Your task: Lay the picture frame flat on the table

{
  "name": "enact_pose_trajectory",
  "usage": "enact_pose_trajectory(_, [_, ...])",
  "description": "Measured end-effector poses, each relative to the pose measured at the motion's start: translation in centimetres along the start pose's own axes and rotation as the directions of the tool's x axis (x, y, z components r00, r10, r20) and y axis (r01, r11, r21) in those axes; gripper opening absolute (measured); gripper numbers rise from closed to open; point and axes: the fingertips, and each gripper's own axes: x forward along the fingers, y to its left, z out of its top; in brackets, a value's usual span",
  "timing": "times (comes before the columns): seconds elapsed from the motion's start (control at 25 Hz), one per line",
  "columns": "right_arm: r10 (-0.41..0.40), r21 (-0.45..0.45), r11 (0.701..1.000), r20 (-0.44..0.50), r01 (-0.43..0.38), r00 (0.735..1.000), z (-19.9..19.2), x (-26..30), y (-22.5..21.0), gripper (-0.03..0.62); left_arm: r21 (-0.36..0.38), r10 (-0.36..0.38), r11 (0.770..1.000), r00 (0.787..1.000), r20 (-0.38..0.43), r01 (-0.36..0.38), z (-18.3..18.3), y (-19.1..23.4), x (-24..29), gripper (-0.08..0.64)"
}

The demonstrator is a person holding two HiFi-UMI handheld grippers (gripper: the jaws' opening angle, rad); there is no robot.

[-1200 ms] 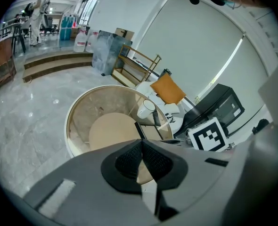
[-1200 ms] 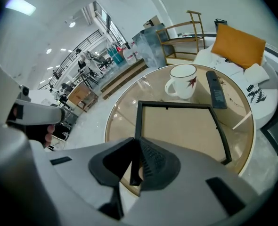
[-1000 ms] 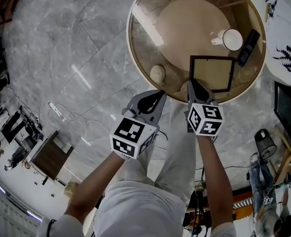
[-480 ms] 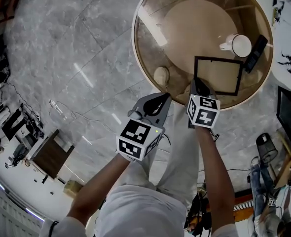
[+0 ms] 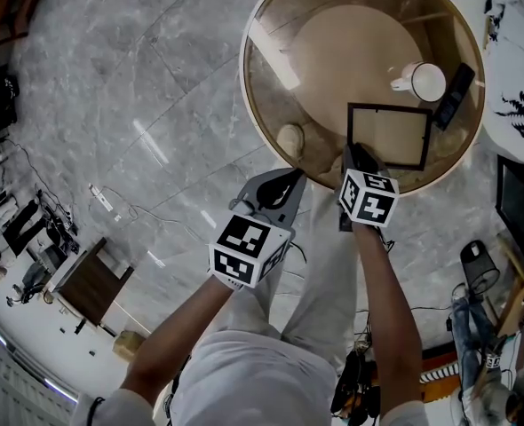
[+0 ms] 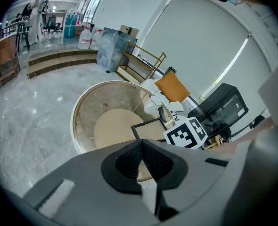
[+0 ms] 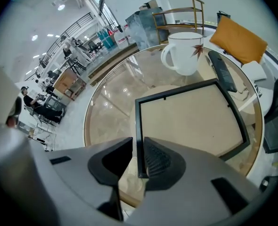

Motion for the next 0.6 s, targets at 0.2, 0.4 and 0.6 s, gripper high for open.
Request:
enact_pose_trajectory(0.2, [0.001,-0.026,1.0,0.035,0.0,0.999,0.2,-2.6,1.1,0.049,0.034,-0.001,0.999,1.0,0.01,0.001,0.7,-0.9,-1.9,0.005])
enact_pose_trajectory(0.4, [0.028,-0.035,0.999,0.077,-0.026,0.997,1.2,-7.7,2.9,0.044,0.064,-0.004,0.998,1.0,0.028,0.002,2.3,-2.9,-5.0,0.005])
enact_pose_trajectory(0.6, [0.042,-0.062,0.998,0.149,-0.033,0.988,3.2,-15.1,4.7,0.044,0.099,-0.013,0.995,0.998,0.063,0.007,4.4,-5.9,-9.1,0.005])
